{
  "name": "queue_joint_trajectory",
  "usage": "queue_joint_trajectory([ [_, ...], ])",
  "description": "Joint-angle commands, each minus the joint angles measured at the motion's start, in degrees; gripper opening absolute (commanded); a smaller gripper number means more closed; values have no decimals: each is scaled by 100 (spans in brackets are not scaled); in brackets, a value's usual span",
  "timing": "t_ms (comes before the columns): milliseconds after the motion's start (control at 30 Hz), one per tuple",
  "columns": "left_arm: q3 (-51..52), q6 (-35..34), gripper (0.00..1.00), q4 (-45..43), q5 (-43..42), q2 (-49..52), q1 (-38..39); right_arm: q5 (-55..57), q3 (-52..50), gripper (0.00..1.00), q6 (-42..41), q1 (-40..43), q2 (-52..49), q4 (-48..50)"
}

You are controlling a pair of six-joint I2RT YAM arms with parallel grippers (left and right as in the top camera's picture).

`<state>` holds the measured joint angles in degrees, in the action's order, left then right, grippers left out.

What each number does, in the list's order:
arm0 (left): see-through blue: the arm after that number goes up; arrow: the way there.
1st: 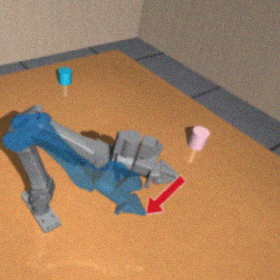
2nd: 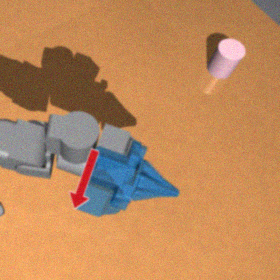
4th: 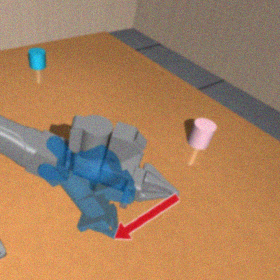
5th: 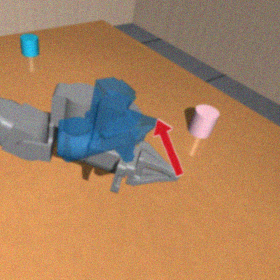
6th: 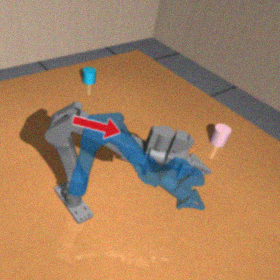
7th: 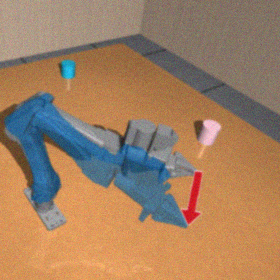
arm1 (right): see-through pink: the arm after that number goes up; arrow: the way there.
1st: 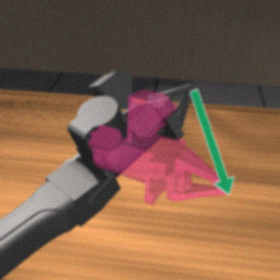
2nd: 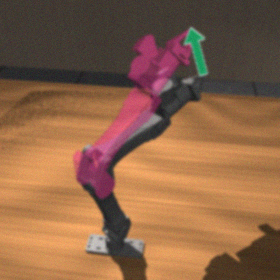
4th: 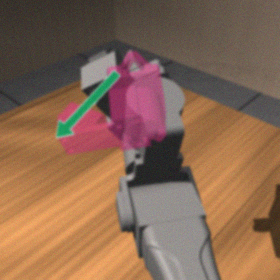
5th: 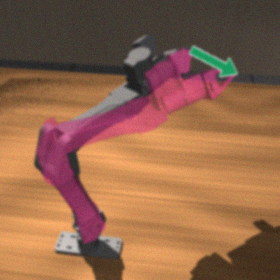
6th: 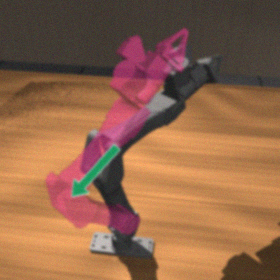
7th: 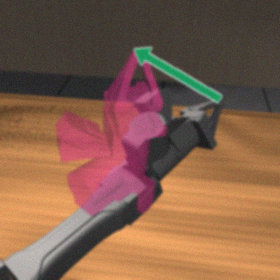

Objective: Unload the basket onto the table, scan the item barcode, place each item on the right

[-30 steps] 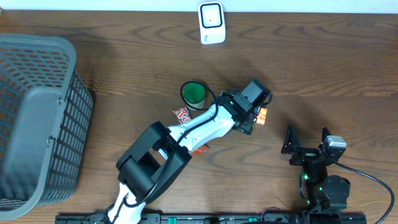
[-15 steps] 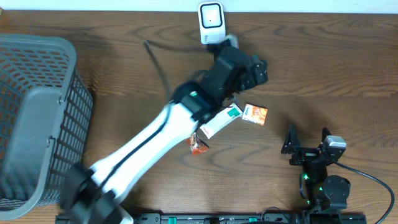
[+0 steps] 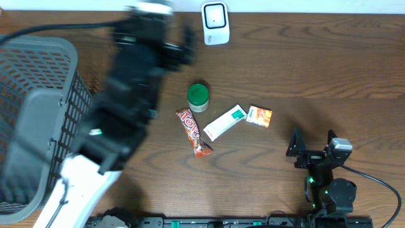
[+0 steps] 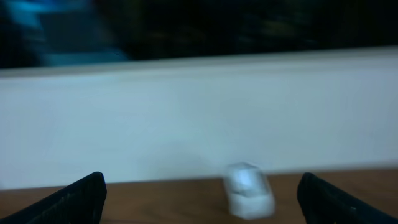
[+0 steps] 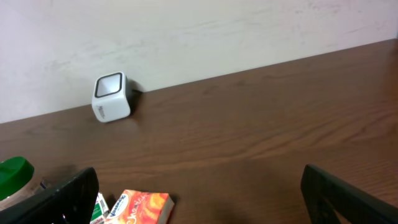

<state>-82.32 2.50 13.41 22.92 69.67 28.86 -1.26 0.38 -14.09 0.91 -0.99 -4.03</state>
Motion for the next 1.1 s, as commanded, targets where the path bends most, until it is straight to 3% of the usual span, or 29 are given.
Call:
queue_joint_trajectory([
  [0,-184,833,98,-24,308,-251,-1008,33,-7,99,-46,50,22,-24],
  [100,-195,1373,98,236,315,-417,-1823,33,-7,99,-48,50,22,-24],
  [167,-192,1377,98,697,330,-612,-2299,31,-7,99,-48,50,22,-24],
  [267,-192,710,98,1134,157,-1025,-2903,31,-7,99,-48,50,22,-24],
  [400,-192,-483,98,1285,-979,-1703,-3508,63,-7,99,-44,50,22,-13],
  [500,-192,-673,98,1674,-1633,-2074,-3659,-120,-7,99,-68,50,17,-11],
  [667,-192,-675,98,2553,-1425,-2564,-3657,-168,7,99,-197,55,20,662],
  [767,-192,-678,98,2887,-1023,-2809,-3657,-1349,92,99,-203,55,17,1069],
  [900,-192,-726,98,3071,-675,-2944,-3657,-1945,400,99,-389,50,-175,498],
  [1067,-129,-1093,98,3285,-723,-2949,-3657,-1873,1574,99,68,48,-1231,-323],
])
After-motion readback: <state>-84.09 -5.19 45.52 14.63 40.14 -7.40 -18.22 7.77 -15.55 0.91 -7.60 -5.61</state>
